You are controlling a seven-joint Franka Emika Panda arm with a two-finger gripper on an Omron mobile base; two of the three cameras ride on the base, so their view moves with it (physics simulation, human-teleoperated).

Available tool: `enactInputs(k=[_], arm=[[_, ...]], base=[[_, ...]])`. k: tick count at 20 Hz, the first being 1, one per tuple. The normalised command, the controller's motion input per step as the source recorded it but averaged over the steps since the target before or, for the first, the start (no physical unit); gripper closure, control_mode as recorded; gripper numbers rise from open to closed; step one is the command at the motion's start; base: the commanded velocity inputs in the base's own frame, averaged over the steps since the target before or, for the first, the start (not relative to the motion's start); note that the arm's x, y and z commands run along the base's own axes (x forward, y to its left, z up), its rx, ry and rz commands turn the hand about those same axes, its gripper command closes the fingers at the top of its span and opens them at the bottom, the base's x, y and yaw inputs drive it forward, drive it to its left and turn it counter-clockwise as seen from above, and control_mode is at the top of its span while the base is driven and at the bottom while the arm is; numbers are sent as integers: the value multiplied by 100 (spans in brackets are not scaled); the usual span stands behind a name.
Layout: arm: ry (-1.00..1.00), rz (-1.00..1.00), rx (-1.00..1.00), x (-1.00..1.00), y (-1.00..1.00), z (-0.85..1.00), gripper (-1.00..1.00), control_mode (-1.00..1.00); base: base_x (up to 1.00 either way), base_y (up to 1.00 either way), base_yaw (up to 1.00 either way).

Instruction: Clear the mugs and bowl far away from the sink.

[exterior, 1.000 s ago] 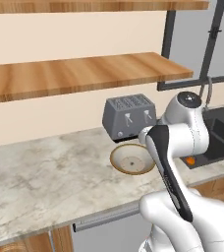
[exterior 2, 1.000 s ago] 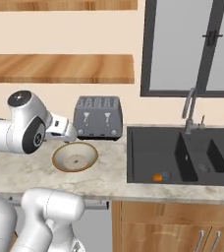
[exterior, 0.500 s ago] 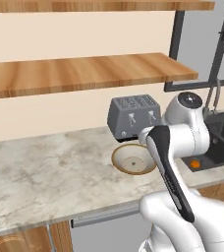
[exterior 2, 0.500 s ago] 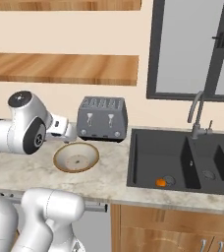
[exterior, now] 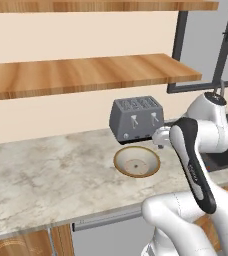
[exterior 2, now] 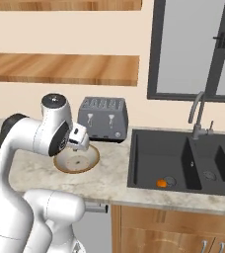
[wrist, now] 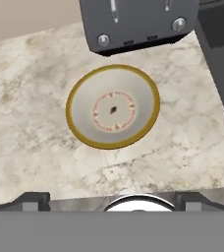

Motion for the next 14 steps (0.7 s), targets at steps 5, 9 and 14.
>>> enactInputs(k=[5, 9, 14], arm=[[4, 1, 17, 0, -53, -32, -100, -100], [1, 0, 10, 7, -38, -43, -100, -100], [3, -1, 9, 26, -13, -47, -100, -100]], base=[[0, 0, 0], [0, 0, 0], [0, 0, 0]])
